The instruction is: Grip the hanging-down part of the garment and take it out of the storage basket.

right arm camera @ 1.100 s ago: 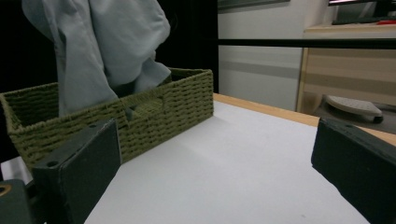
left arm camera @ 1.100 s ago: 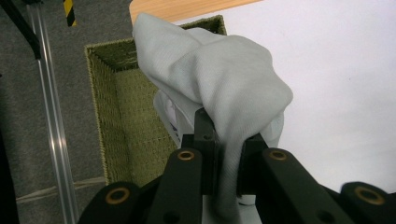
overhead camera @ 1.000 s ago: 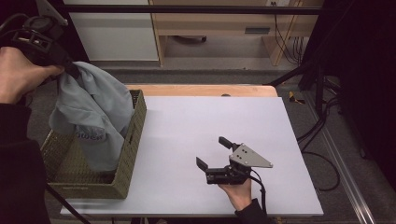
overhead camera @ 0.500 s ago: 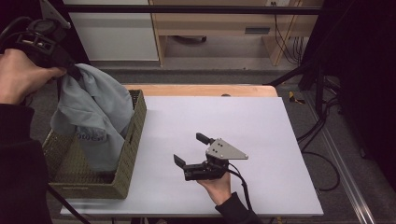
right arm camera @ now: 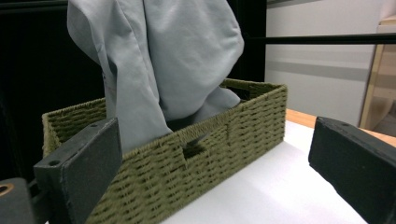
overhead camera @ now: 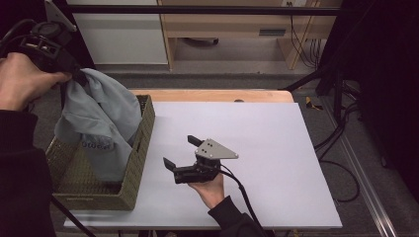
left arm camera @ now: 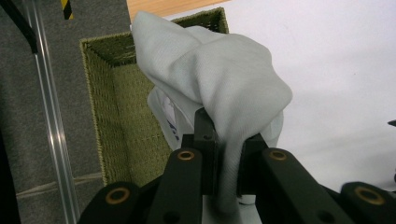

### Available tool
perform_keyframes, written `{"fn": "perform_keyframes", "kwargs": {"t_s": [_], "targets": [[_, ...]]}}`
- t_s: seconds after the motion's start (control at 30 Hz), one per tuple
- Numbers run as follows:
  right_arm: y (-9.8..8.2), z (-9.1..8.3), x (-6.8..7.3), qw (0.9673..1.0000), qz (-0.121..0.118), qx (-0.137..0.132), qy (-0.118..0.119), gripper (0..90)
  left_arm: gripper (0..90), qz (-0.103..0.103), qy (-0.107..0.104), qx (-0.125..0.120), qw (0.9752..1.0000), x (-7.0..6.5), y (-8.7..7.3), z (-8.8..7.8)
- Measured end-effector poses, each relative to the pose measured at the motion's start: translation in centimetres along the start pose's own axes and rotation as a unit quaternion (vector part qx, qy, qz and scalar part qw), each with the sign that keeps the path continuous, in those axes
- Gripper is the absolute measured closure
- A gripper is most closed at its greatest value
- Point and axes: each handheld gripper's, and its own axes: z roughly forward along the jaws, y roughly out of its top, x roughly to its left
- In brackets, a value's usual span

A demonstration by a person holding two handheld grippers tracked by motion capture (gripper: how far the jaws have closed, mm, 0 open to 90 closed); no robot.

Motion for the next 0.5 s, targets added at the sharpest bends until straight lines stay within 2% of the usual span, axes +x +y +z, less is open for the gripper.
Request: {"fn": "perform_keyframes", "kwargs": {"t_s": [0.27,0.43,0.5], "targets": [[0.3,2.9,1.1,0.9999,-0.007,0.008,0.013,3.5,81.9,0.002,-0.001,0.005,1.0000,0.0,0.1,0.5],[0.3,4.2,1.6,0.9997,-0.004,0.014,0.021,3.8,82.0,0.002,-0.002,0.006,1.0000,-0.1,0.2,0.7],[0.1,5.3,2.1,0.9995,-0.002,0.019,0.026,4.1,81.9,0.003,-0.001,0.007,1.0000,-0.2,0.3,0.8]]}}
